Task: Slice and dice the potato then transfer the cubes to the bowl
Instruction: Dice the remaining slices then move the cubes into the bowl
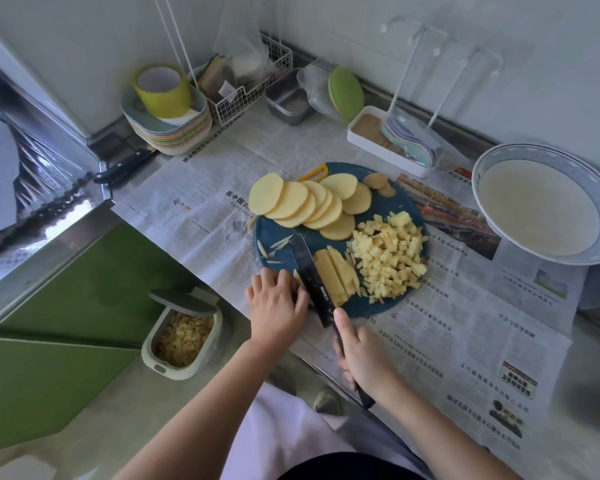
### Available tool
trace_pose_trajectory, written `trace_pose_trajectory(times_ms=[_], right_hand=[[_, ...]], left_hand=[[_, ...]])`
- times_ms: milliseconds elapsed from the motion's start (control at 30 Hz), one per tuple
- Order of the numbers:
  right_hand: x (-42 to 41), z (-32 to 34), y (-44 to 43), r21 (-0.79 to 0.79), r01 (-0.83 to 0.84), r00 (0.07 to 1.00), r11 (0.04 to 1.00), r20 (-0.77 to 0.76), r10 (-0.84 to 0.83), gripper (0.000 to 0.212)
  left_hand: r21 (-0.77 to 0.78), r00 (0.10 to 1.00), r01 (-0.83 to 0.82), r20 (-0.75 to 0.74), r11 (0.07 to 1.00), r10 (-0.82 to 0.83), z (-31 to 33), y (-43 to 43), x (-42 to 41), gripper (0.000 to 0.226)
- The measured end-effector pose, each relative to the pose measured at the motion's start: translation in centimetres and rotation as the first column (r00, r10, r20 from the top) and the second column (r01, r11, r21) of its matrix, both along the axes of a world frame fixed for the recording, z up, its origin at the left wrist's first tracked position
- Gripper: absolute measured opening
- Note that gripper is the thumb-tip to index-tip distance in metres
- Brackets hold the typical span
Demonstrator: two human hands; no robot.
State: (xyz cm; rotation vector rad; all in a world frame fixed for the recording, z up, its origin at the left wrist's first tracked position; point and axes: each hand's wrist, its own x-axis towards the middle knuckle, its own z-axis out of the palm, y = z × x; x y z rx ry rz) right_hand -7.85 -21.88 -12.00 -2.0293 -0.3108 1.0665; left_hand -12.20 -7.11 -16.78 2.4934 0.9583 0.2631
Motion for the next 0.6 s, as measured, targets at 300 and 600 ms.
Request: trace_pose_trajectory(times_ms=[300, 600], right_hand=[[0.2, 0.7, -0.5, 0.162, 0.031, 0.992, 0.986, -0.126, -0.011, 0.061], [-0.3, 1.4, -0.3, 0.210, 0.069, 0.985, 0.975, -0.167, -0.033, 0.059]], left_hand=[[-0.138, 0.999, 0.022, 0.028, 0.990, -0.019, 3.2, 6.3, 2.4, 0.027], [0.060, 0.940, 0.150, -0.317, 0.987, -0.124, 4.8, 7.8, 5.9, 0.021]])
